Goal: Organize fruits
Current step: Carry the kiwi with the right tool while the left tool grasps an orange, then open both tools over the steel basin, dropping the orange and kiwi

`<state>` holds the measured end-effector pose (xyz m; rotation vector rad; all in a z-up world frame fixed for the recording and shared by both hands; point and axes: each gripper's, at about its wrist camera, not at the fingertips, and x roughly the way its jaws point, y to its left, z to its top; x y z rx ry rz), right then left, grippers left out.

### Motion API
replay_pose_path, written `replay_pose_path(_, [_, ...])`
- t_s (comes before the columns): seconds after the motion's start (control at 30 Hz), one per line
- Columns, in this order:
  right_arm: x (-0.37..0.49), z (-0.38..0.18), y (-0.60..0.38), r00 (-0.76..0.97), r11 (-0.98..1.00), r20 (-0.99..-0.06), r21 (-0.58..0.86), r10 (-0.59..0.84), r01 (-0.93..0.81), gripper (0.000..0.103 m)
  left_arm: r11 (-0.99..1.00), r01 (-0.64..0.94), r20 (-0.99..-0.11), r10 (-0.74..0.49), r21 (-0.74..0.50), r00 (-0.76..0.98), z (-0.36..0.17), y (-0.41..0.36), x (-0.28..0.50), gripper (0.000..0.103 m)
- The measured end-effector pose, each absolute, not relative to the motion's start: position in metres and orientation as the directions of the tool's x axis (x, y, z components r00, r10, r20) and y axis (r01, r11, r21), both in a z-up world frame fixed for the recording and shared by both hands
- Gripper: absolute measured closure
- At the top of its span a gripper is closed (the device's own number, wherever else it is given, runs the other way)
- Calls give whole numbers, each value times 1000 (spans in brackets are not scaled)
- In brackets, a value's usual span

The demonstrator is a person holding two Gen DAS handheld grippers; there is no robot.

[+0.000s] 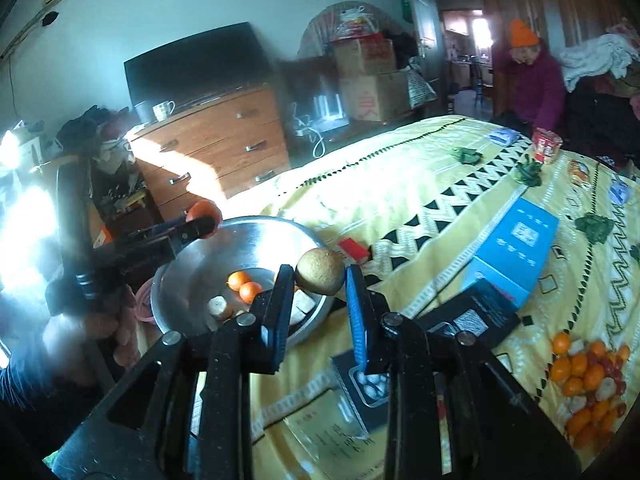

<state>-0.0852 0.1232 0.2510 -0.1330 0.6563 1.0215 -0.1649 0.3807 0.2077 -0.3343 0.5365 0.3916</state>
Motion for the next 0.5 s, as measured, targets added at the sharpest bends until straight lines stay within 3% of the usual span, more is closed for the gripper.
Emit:
replay_pose_path(0.23, [-97, 223, 190, 253, 463, -633, 190, 732, -866, 76, 844, -494, -622, 275, -208, 733, 166, 405, -171, 65])
replay_pose_path(0.5, [-91, 200, 219, 202, 462, -684, 220, 701, -859, 76, 847, -485, -636, 254, -217, 728, 156, 415, -169, 65])
